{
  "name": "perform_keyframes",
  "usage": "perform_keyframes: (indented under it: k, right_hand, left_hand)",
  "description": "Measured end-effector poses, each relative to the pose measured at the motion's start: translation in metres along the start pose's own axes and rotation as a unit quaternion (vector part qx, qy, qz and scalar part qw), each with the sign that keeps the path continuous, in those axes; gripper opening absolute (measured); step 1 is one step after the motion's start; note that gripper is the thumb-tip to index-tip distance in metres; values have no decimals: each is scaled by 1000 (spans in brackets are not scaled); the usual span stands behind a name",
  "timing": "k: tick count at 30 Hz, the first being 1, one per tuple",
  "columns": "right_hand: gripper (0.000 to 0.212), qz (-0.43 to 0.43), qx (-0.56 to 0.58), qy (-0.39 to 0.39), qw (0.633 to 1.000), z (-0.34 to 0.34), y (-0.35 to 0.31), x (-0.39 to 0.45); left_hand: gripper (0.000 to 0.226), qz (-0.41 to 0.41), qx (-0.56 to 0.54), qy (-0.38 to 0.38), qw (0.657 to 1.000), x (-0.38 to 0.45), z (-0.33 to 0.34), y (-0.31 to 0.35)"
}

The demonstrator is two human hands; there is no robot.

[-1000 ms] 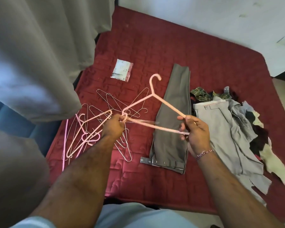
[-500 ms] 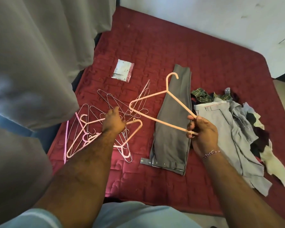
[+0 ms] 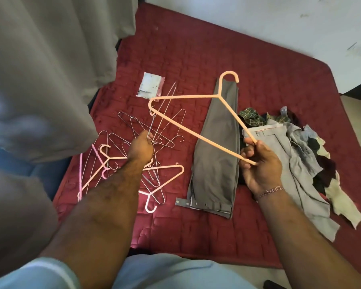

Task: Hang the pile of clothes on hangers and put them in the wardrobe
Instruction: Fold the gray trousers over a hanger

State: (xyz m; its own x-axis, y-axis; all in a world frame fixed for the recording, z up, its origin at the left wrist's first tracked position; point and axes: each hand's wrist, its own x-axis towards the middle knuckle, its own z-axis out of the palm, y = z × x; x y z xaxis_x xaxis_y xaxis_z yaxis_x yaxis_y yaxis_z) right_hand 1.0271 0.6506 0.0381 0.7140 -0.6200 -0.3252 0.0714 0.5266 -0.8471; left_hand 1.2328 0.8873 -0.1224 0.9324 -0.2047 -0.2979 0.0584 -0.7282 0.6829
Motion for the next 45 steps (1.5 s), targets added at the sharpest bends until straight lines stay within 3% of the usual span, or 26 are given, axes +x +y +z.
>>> perform_keyframes:
  k: [2,5,14,19,22,25,31,35,39,42,45]
  right_hand:
    - [34,-1,-12,5,1000,-1,3,1]
    - [34,2,-30,9,1000,-3,6,2]
    - [30,-46,-75,29,996,6,19,2]
    - [32,-45,-108,19,993,5,22,4]
    - [33,-25,-98,9,995,5,22,5]
    - [33,-25,-99,-3,995,1,21,5]
    - [33,-26,-86,34,995,3,16,8]
    - [36,60,14,117,991,11,16,17]
    - [37,47,28,107,993,13,19,20]
    - [32,-15,-50,103,993,14,24,20]
    - [28,-46,-132,124,982,3,32,24]
  left_hand:
    - [18,-32,12,18,999,-4,-6,5]
    - [28,-87,-19,34,995,-4,-12,5]
    - [25,-71,-78,-4,994,-3,-14,0]
    - [29,-139,-259,-103,950,-11,-11,0]
    - [36,-149,-271,-183,933,-16,-15,4]
    - [38,-144,-265,-202,932,-16,-15,2]
    - [30,-129,-237,-131,954,-2,-9,-7]
    - [31,-66,-183,-52,980,-3,-12,-10]
    - [35,-54,-111,-10,992,-1,-17,-11]
    - [59,-79,5,29,996,8,-22,-9]
    - [103,-97,64,31,993,12,-30,6]
